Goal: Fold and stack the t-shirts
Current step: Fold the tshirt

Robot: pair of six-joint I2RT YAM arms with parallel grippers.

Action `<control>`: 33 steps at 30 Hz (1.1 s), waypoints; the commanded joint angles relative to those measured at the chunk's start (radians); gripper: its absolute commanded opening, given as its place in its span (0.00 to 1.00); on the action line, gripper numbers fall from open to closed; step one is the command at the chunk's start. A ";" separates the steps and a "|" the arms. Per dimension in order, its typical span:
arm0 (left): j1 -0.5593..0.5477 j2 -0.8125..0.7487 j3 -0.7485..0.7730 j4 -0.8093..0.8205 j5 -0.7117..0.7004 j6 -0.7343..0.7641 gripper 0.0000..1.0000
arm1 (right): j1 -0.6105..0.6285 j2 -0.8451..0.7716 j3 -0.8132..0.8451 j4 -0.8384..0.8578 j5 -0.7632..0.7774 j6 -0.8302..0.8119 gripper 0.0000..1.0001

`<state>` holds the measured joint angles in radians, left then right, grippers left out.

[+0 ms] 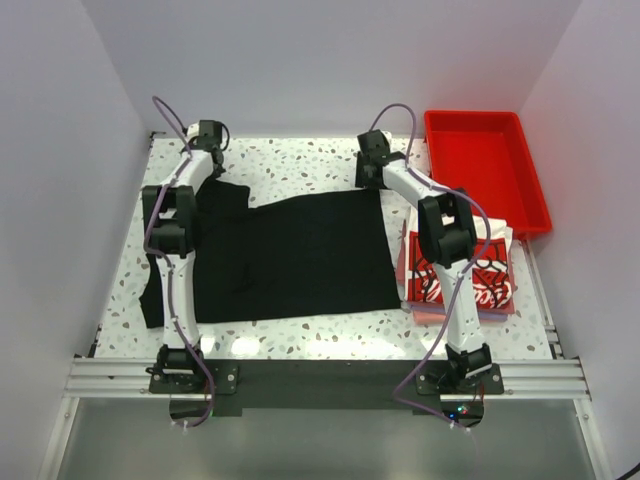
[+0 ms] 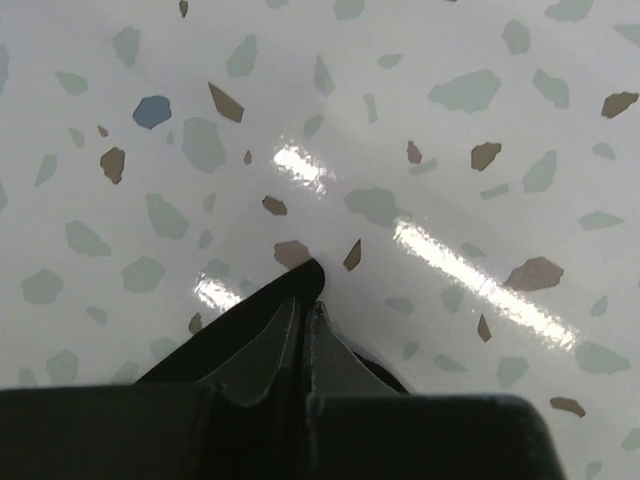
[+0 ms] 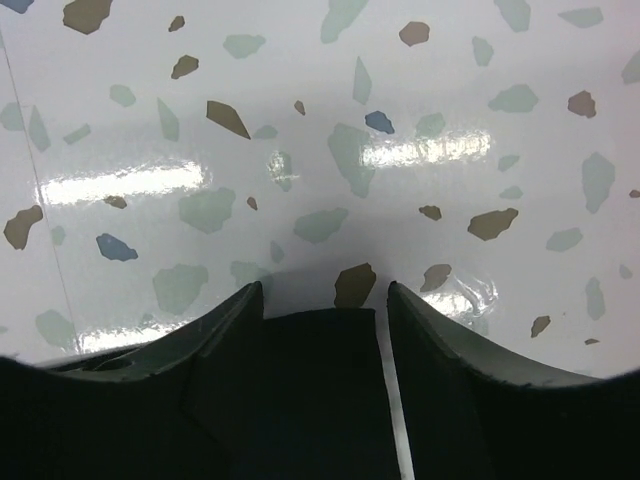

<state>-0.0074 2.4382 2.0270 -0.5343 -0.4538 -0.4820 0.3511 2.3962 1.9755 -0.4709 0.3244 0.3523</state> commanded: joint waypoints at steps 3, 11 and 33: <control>0.007 -0.131 -0.077 0.030 0.004 -0.007 0.00 | -0.006 -0.057 -0.067 0.032 0.021 0.046 0.45; 0.007 -0.195 -0.155 0.016 -0.020 -0.047 0.00 | -0.003 -0.117 -0.173 0.035 0.021 0.066 0.51; 0.007 -0.600 -0.591 0.034 -0.072 -0.164 0.00 | 0.043 -0.284 -0.314 0.156 -0.054 -0.085 0.00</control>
<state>-0.0074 1.9446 1.5036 -0.5274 -0.4911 -0.5961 0.3763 2.2242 1.7027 -0.3691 0.2756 0.2935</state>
